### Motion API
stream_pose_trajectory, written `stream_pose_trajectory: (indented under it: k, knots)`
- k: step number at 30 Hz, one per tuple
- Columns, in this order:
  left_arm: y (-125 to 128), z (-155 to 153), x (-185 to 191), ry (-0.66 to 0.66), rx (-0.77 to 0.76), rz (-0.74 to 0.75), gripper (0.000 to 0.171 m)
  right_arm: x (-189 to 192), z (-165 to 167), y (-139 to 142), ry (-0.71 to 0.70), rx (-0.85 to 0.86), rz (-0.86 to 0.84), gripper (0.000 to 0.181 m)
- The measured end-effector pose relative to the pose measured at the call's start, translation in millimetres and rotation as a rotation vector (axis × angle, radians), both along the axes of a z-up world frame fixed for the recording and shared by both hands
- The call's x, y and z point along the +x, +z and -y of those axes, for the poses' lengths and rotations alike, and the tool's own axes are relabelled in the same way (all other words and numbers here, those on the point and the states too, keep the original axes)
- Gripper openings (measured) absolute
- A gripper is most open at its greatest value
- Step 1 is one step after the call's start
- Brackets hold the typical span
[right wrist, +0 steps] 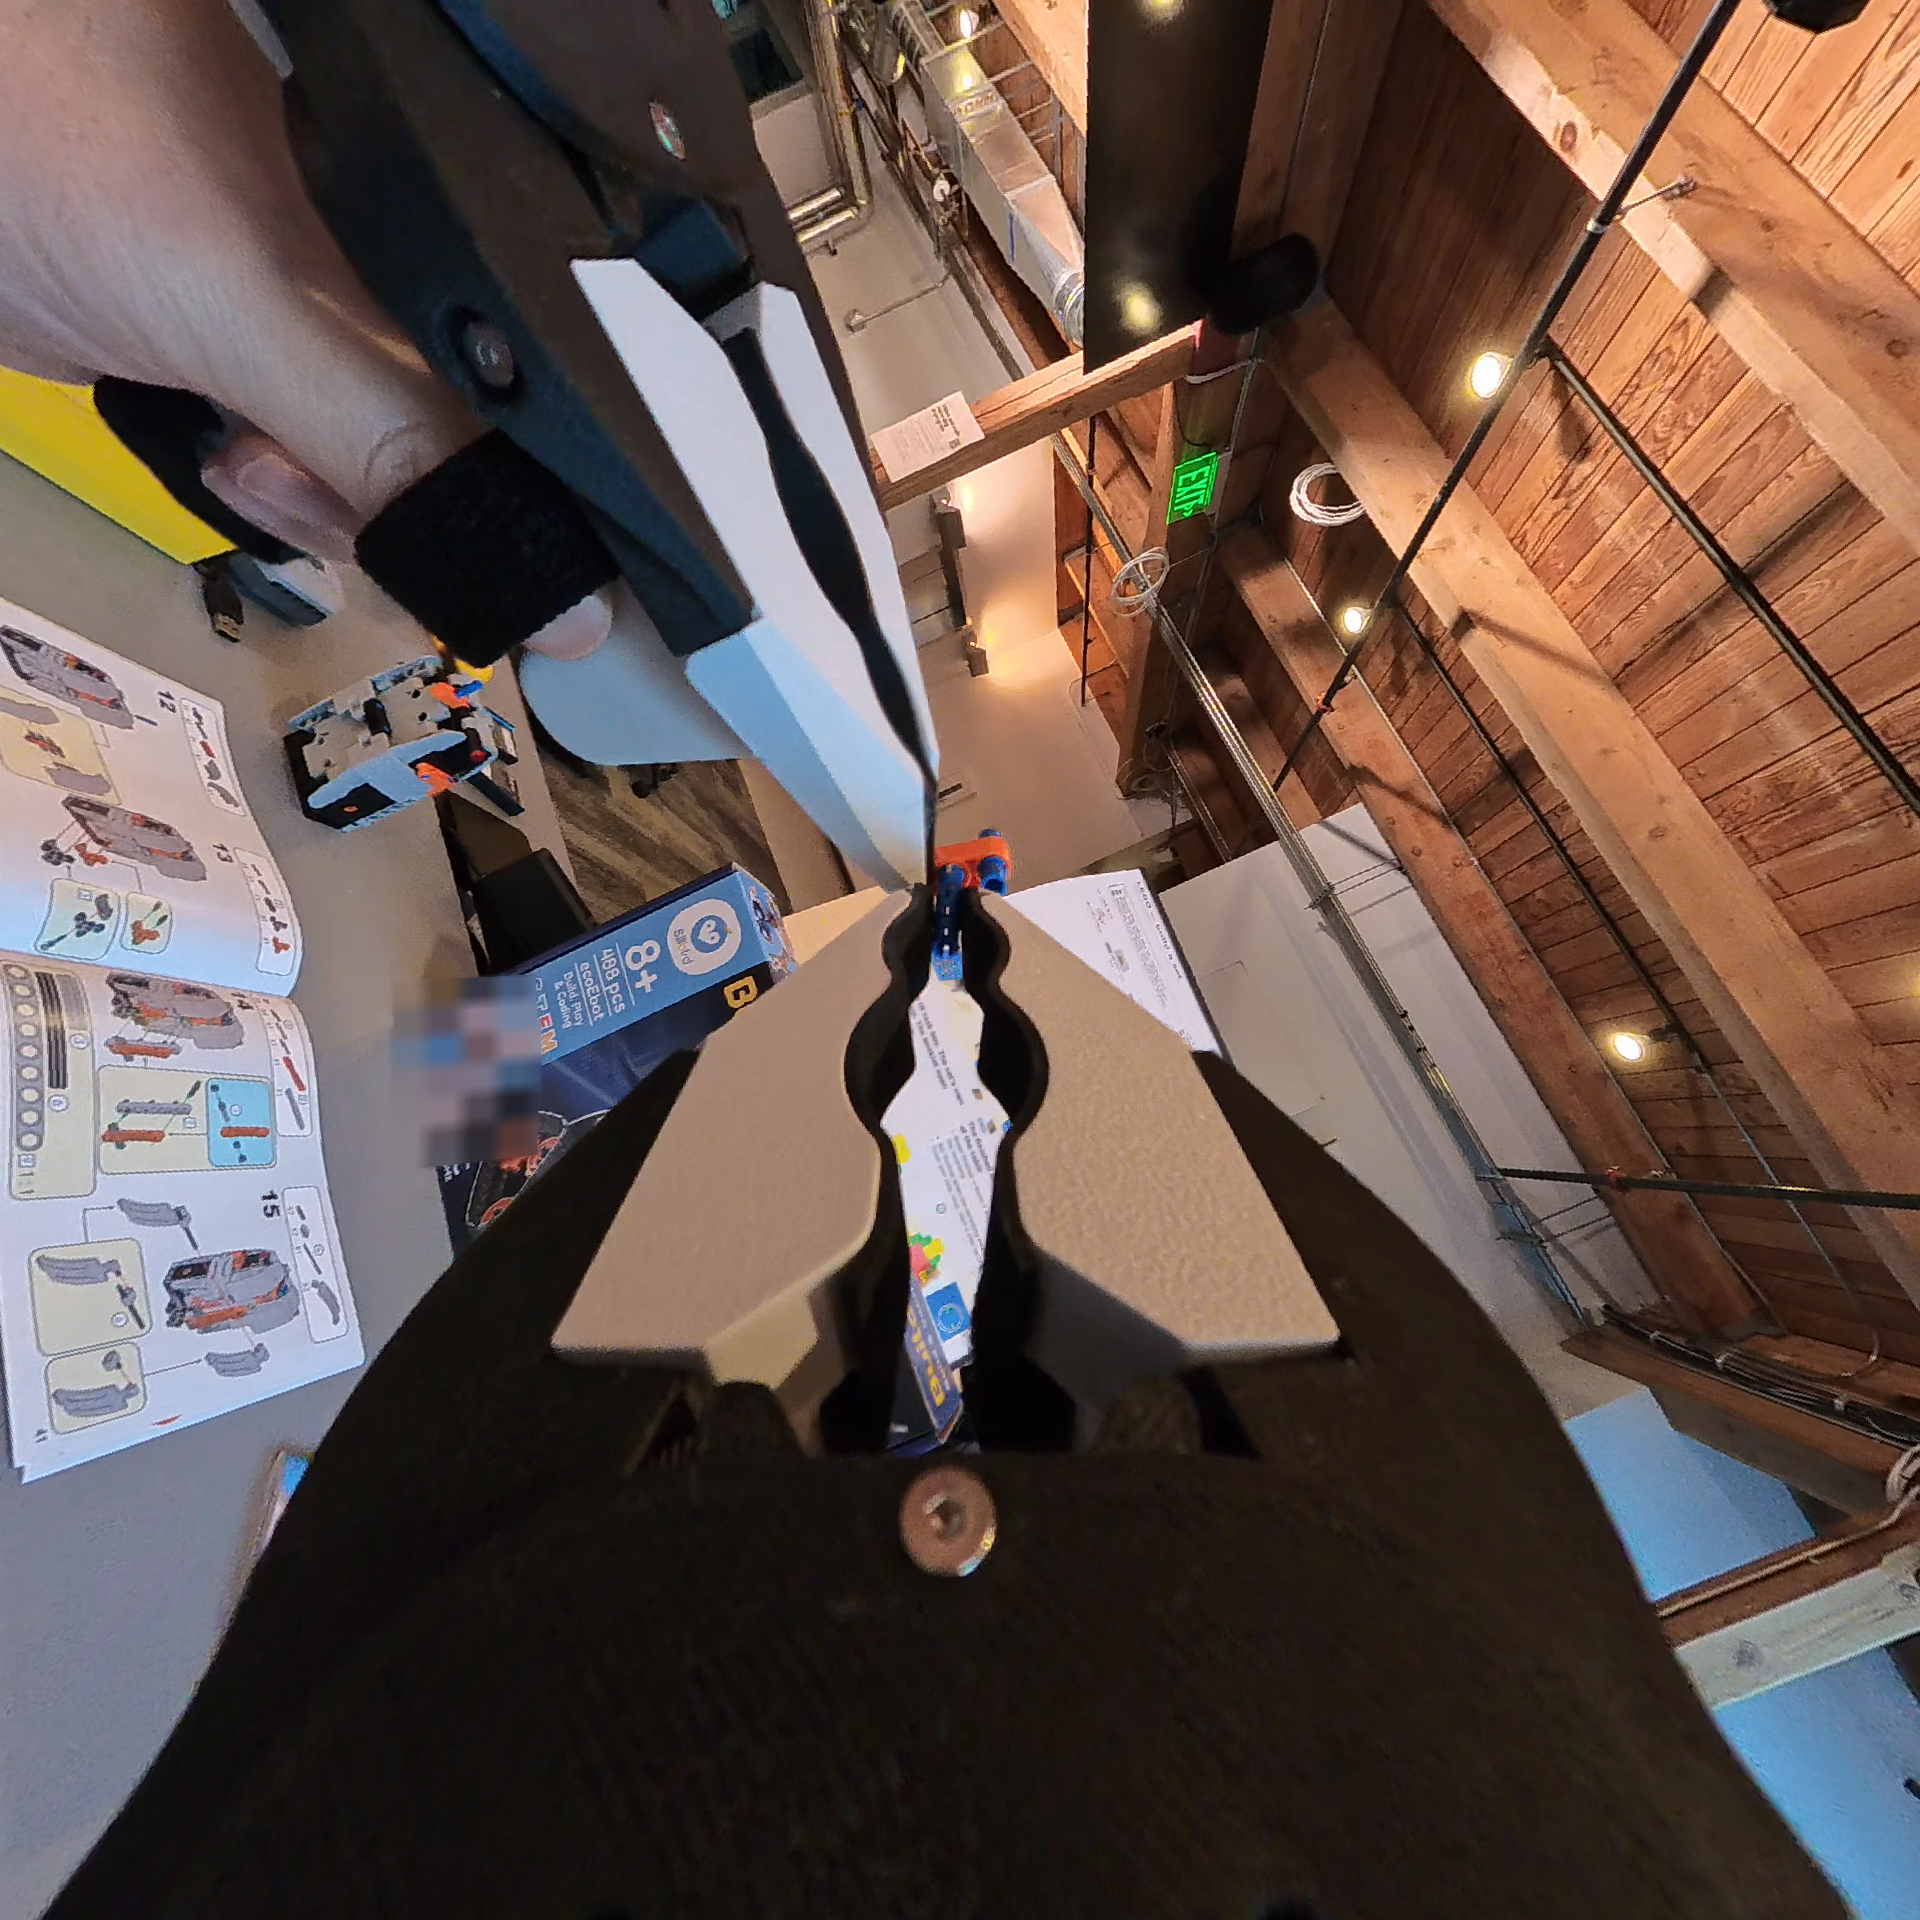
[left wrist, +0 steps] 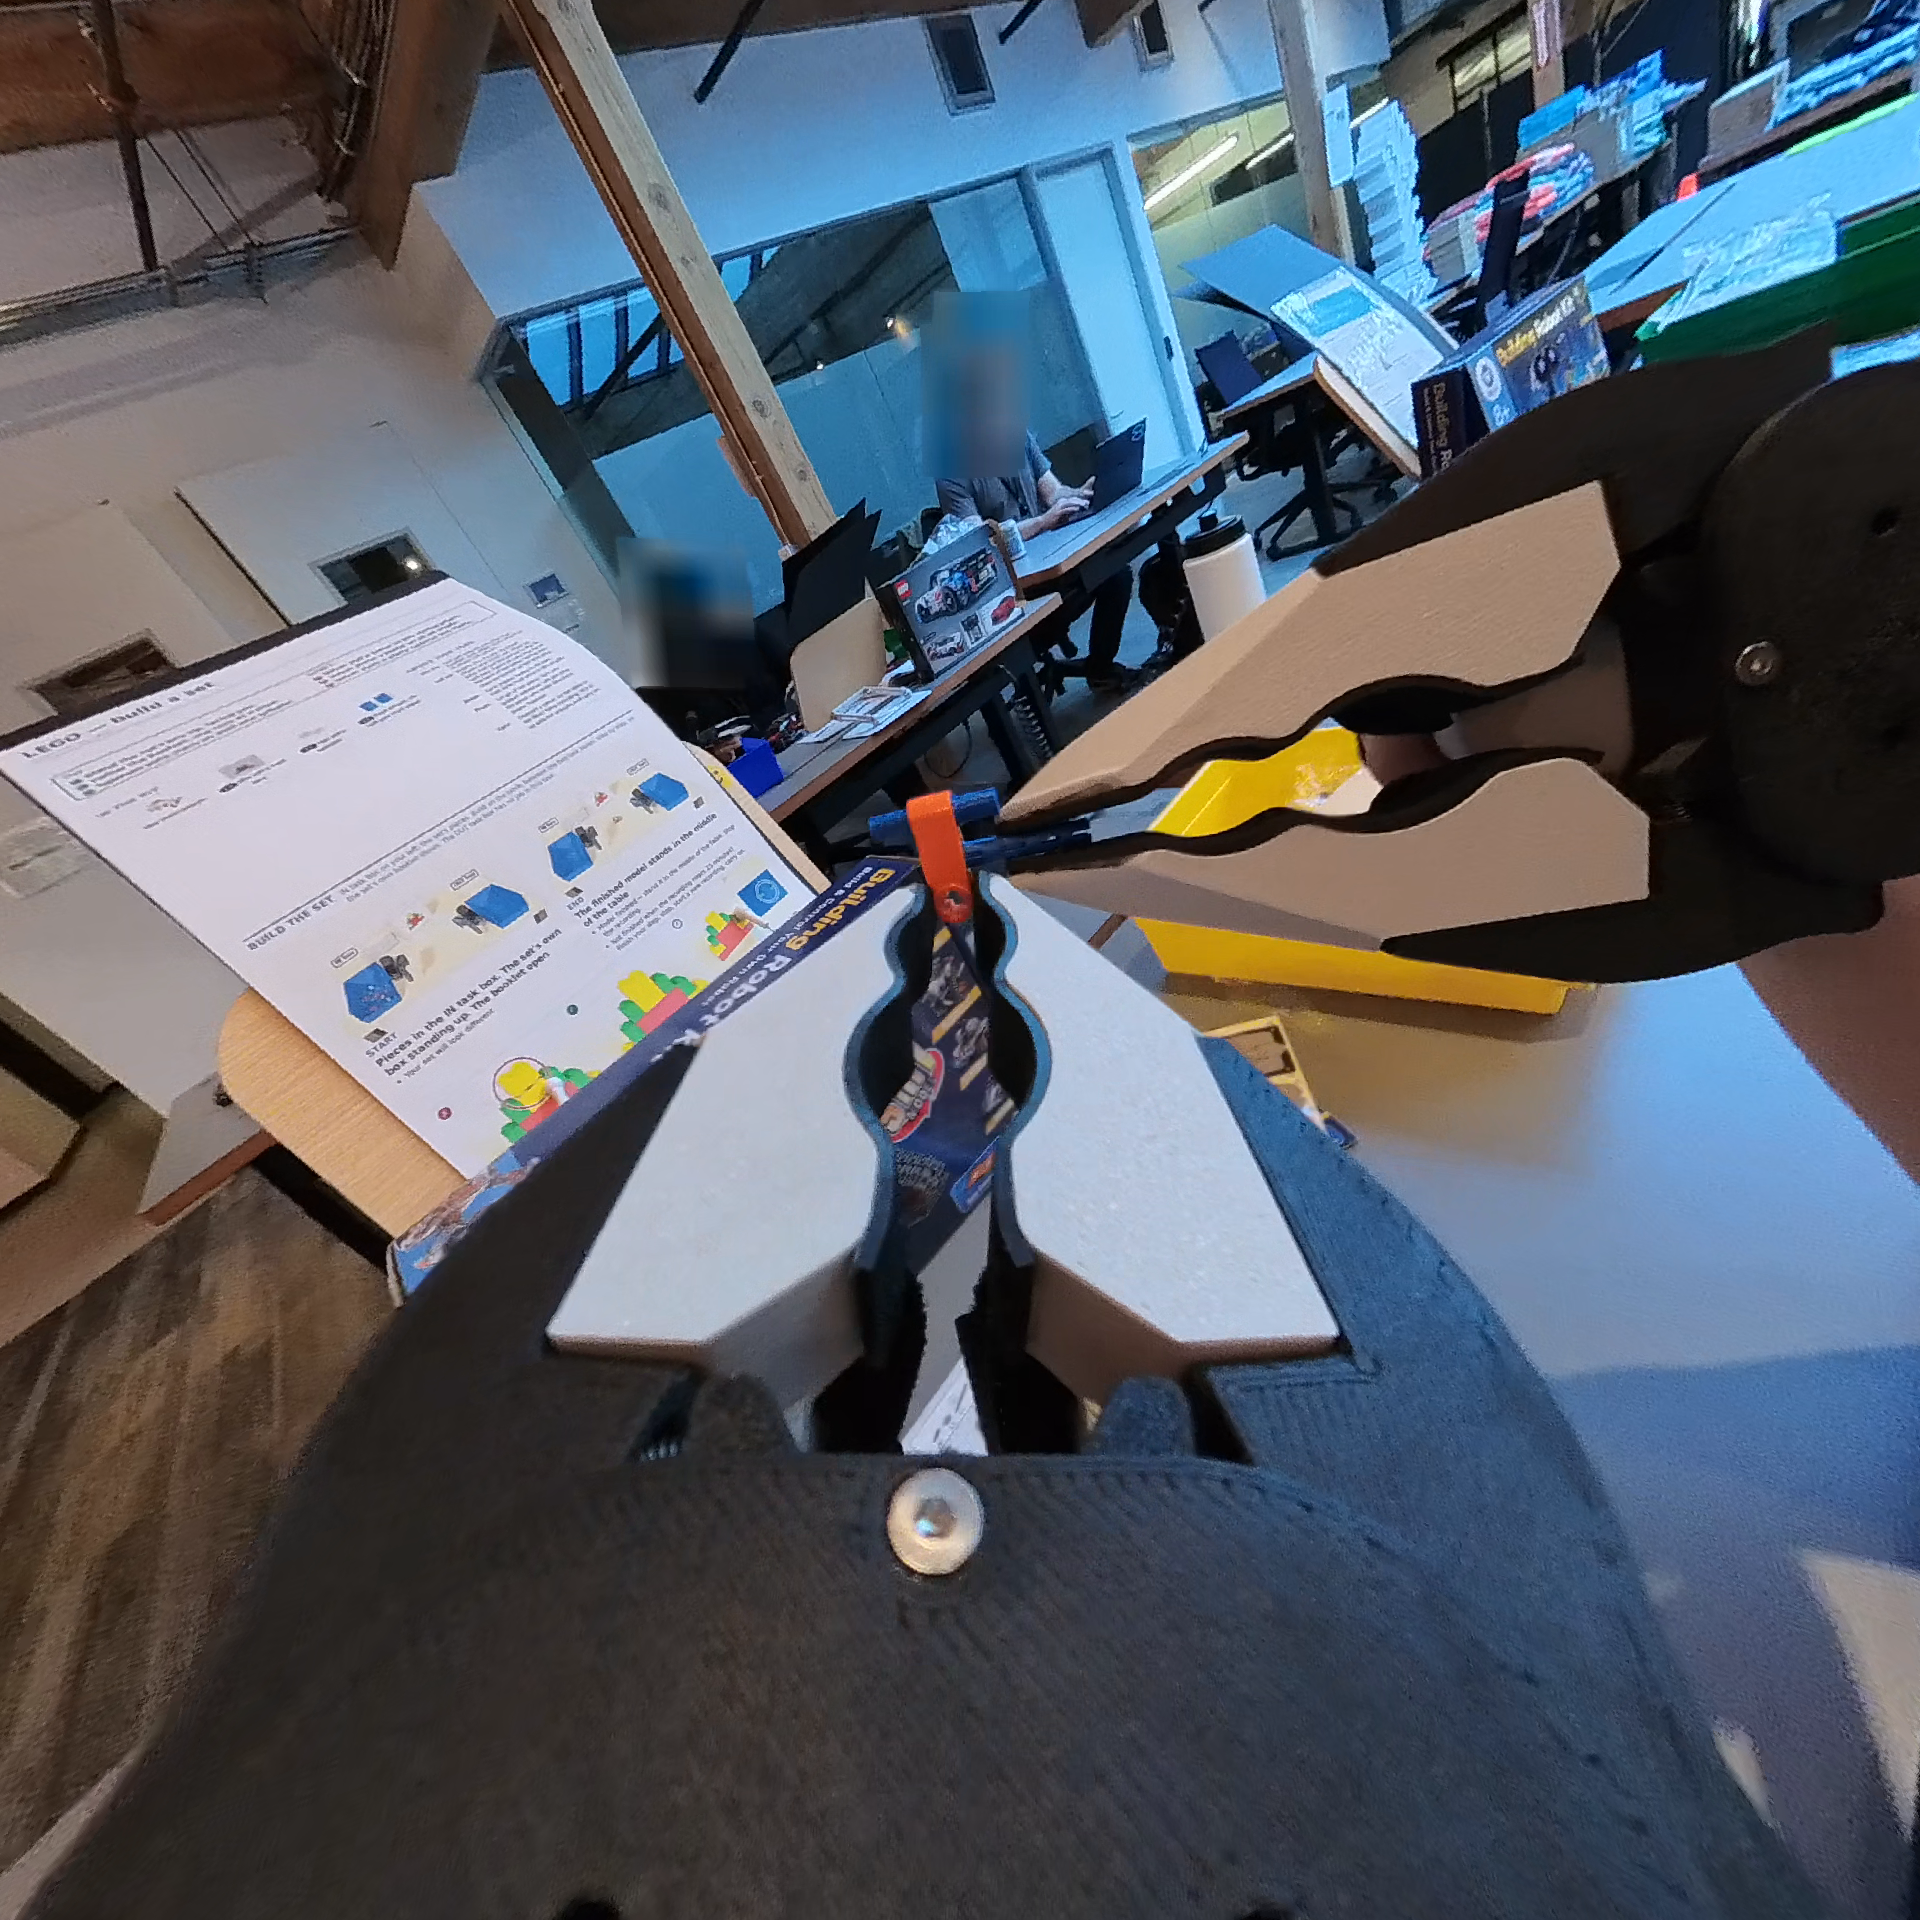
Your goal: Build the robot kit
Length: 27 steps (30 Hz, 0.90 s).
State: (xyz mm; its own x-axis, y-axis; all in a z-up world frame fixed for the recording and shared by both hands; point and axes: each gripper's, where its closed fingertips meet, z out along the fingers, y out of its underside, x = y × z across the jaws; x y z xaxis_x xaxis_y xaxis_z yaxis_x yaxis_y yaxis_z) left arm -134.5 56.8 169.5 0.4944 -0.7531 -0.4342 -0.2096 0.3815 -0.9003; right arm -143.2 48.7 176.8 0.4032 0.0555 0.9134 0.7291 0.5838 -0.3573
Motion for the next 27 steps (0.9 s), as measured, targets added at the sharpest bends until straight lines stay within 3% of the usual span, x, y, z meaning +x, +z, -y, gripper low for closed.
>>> stream_pose_trajectory:
  k: [27]
  knots:
    - [-12,-10,2,0.090,0.182,-0.140,0.004,2,-11,-11,-0.037,-0.072,0.016,0.003]
